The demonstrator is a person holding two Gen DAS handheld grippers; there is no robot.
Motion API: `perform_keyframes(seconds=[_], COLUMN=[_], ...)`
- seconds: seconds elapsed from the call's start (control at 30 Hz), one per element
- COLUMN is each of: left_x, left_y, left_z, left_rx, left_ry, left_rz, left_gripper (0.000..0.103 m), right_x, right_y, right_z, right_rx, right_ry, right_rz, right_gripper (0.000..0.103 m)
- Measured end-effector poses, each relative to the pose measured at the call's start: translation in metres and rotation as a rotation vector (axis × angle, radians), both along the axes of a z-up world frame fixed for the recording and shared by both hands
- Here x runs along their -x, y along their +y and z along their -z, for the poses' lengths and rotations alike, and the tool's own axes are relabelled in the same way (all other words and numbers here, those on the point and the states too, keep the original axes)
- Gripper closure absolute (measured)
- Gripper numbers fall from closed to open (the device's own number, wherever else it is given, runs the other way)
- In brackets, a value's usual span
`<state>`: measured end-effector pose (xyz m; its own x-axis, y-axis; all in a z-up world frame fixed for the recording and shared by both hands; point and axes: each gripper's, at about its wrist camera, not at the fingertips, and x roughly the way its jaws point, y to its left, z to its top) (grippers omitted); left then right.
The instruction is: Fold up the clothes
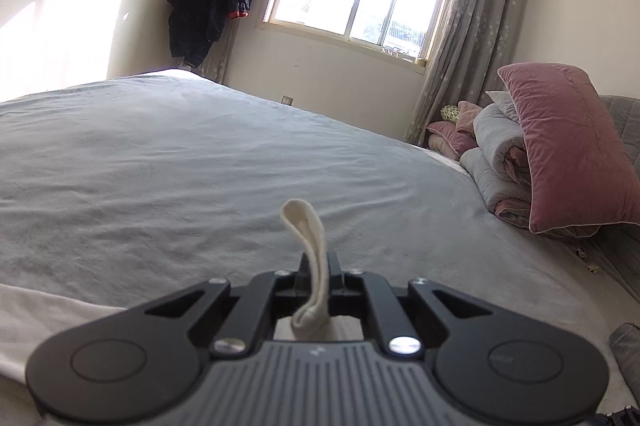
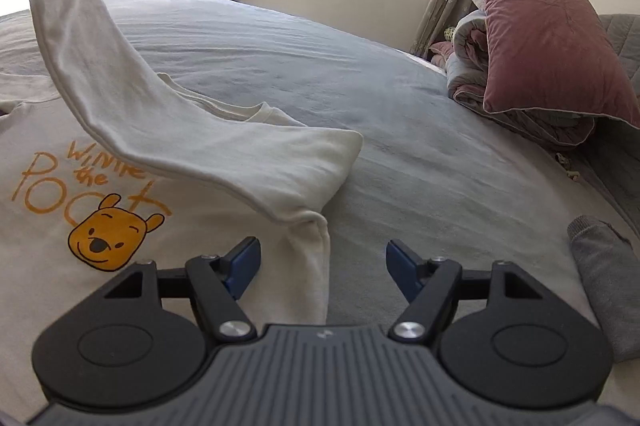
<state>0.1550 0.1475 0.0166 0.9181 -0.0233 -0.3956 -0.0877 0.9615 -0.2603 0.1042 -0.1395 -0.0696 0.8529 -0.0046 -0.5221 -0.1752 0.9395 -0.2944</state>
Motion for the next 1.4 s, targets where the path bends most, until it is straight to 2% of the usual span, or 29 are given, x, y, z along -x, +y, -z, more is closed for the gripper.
perform_keyframes(seconds=[0.13, 0.23, 0.33, 0.37, 0.43, 0.53, 0.57, 0.6, 0.67, 0.77, 0.83, 0.9, 1.0, 1.07, 1.1, 1.17, 1.27, 1.33, 1.4], left_x=[-0.011, -0.016, -0.016, -0.014, -0.009, -0.001, 0.0, 0.0, 0.0, 0.003, 0.004, 0.001, 0.001, 0.004, 0.005, 0.006, 0.003, 0.0, -0.003], left_y=[0.027, 0.043, 0.059, 0.064, 0.071, 0.077, 0.077, 0.076, 0.074, 0.072, 0.069, 0.065, 0.061, 0.066, 0.069, 0.075, 0.079, 0.082, 0.083], left_z=[0.03, 0.053, 0.073, 0.076, 0.08, 0.082, 0.082, 0.081, 0.079, 0.073, 0.073, 0.079, 0.091, 0.093, 0.092, 0.09, 0.089, 0.089, 0.092], left_rx=[-0.015, 0.012, 0.104, 0.136, 0.184, 0.211, 0.214, 0.215, 0.214, 0.239, 0.259, 0.222, 0.157, 0.171, 0.183, 0.204, 0.226, 0.242, 0.265], left_ry=[0.06, 0.125, 0.199, 0.208, 0.205, 0.201, 0.202, 0.201, 0.184, 0.102, 0.079, 0.112, 0.17, 0.173, 0.175, 0.184, 0.189, 0.191, 0.188], left_rz=[-0.056, -0.083, -0.095, -0.096, -0.09, -0.079, -0.075, -0.07, -0.053, -0.012, -0.001, -0.005, -0.006, 0.005, 0.011, 0.02, 0.03, 0.034, 0.036], left_gripper=[0.098, 0.097, 0.091, 0.085, 0.083, 0.084, 0.084, 0.089, 0.095, 0.097, 0.097, 0.096, 0.091, 0.091, 0.09, 0.088, 0.088, 0.088, 0.089], right_x=[-0.011, -0.013, -0.008, -0.006, 0.0, 0.002, 0.003, 0.003, 0.005, 0.01, 0.013, 0.014, 0.01, 0.008, 0.007, 0.002, -0.007, -0.013, -0.015], right_y=[-0.003, -0.007, -0.006, -0.003, 0.005, 0.018, 0.022, 0.026, 0.035, 0.034, 0.031, 0.03, 0.03, 0.025, 0.022, 0.01, -0.023, -0.046, -0.058], right_z=[0.002, 0.005, 0.006, 0.007, 0.011, 0.016, 0.018, 0.02, 0.023, 0.023, 0.023, 0.025, 0.035, 0.034, 0.029, 0.017, -0.007, -0.022, -0.027], right_rx=[0.043, 0.067, 0.071, 0.08, 0.127, 0.224, 0.256, 0.289, 0.354, 0.437, 0.474, 0.49, 0.508, 0.48, 0.448, 0.335, 0.077, -0.104, -0.266], right_ry=[-0.004, -0.003, -0.024, -0.036, -0.066, -0.086, -0.093, -0.1, -0.114, -0.17, -0.191, -0.177, -0.1, -0.075, -0.056, 0.0, 0.064, 0.105, 0.132], right_rz=[-0.001, -0.006, -0.047, -0.075, -0.141, -0.192, -0.209, -0.226, -0.258, -0.175, -0.128, -0.114, -0.141, -0.15, -0.152, -0.145, -0.142, -0.143, -0.137], right_gripper=[0.03, 0.03, 0.03, 0.03, 0.033, 0.053, 0.065, 0.083, 0.095, 0.096, 0.096, 0.096, 0.096, 0.094, 0.089, 0.082, 0.067, 0.064, 0.056])
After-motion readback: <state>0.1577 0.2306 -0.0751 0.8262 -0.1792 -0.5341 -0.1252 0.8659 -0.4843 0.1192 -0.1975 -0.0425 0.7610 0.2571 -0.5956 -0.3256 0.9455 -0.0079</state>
